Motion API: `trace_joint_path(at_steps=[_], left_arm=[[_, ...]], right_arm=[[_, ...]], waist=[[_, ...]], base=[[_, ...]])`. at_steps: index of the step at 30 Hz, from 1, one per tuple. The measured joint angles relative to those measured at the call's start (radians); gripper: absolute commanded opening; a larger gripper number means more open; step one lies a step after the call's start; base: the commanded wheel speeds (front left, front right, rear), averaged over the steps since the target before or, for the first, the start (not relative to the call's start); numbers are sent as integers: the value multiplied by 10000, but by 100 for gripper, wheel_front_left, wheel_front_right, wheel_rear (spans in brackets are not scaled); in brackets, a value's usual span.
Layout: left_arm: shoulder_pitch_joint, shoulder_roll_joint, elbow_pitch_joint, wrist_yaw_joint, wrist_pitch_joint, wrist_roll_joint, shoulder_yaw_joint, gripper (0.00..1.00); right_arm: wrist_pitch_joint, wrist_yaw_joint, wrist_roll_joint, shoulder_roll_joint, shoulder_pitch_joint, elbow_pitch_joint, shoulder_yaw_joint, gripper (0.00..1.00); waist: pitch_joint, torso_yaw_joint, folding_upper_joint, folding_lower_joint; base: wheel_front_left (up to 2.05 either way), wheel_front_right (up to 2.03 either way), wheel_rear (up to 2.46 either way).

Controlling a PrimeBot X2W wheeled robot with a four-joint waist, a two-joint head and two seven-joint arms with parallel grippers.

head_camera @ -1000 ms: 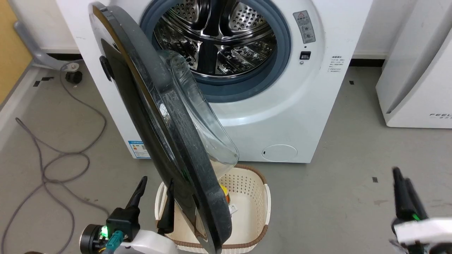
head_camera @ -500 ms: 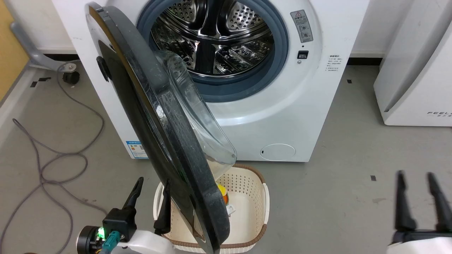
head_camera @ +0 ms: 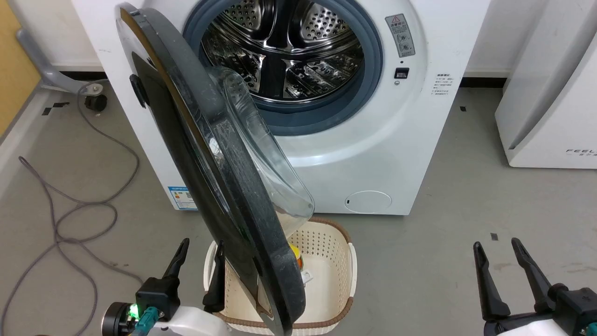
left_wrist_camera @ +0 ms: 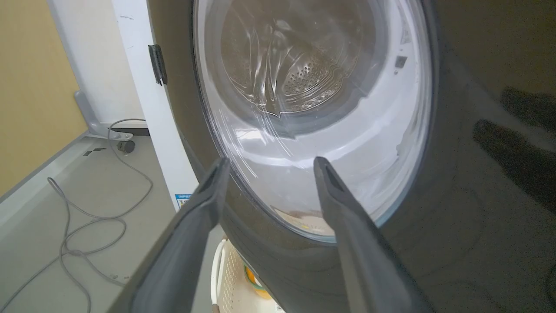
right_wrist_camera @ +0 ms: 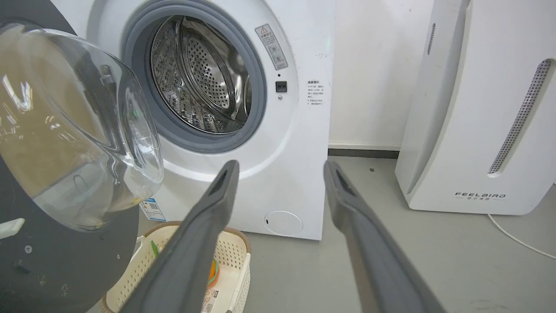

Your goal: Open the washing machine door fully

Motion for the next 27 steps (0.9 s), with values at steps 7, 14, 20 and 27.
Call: trace_joint_path(at_steps=[7,14,20,27], left_arm=[[0,0,27,12,0,-19,-17,0],[0,0,8,12,0,-105,-29,0],[-7,0,-646,253,0,-286,165,0],[-228,0,-3024,343,-2,-247,522,0]], right_arm=[[56,0,46,0,-1,-4,44,100],[98,0,123,0,-1,-27,40,100],[165,0,125,0,0,-75,31,100],[173,0,203,0,2,-119,21,100]], waist=[[16,-18,0,0],[24,-16,0,0],[45,11,0,0],[100,34,0,0]], base=[[0,0,0],[0,0,0],[0,0,0],[0,0,0]])
